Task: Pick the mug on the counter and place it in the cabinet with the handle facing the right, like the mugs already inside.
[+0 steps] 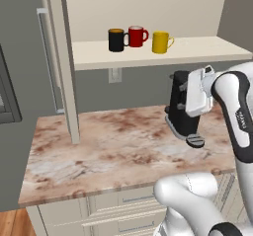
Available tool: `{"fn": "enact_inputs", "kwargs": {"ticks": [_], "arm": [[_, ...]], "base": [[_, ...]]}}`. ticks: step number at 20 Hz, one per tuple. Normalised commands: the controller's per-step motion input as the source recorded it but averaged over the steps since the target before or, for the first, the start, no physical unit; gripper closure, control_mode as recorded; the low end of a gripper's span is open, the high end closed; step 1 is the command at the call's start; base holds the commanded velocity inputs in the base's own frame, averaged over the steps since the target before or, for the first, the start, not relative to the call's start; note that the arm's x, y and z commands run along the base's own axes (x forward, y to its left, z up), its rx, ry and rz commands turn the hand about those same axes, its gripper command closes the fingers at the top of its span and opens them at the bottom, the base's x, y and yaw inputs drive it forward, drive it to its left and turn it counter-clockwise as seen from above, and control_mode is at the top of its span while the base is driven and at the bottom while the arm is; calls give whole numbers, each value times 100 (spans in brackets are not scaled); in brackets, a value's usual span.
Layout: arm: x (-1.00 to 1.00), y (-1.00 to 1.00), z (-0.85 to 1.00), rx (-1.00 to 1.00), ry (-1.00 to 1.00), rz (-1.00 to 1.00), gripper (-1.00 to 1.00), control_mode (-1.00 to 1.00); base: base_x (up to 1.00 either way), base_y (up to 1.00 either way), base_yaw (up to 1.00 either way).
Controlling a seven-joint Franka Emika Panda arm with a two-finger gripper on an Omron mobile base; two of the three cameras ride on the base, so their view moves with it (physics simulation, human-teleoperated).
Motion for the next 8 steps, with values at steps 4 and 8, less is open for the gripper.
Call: {"fn": "enact_inputs", "kwargs": {"ticks": [4, 8], "arm": [[-33, 39, -69, -25, 0, 0, -100, -100], [-19, 38, -74, -23, 0, 0, -100, -100]], "base": [[0, 0, 0], [0, 0, 0]]}}
